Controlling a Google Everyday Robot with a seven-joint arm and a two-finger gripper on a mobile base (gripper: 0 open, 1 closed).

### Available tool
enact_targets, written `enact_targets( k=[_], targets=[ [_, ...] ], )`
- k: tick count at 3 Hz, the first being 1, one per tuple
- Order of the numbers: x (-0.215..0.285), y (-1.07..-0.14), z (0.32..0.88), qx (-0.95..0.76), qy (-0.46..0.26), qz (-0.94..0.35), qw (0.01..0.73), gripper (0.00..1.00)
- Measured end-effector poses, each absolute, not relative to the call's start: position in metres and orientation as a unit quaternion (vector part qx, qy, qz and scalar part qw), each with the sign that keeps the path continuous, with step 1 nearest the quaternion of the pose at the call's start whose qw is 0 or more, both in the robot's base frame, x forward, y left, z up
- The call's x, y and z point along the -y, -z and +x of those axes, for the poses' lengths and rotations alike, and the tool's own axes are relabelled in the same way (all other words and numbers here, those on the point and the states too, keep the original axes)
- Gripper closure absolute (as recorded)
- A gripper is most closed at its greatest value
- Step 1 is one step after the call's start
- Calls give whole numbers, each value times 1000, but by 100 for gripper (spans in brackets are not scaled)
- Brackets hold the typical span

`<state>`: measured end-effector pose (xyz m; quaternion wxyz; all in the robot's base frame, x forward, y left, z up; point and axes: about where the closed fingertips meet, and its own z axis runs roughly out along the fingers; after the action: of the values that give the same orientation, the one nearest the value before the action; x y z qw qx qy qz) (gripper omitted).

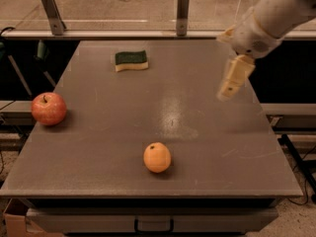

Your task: Move sponge near orange

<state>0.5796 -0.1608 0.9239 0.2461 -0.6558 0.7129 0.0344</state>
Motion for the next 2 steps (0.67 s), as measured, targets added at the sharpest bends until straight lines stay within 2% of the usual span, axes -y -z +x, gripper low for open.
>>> enact_targets(
  k=[2],
  targets=[
    [58,-895,688,-676,-108,-651,328,0]
  ],
)
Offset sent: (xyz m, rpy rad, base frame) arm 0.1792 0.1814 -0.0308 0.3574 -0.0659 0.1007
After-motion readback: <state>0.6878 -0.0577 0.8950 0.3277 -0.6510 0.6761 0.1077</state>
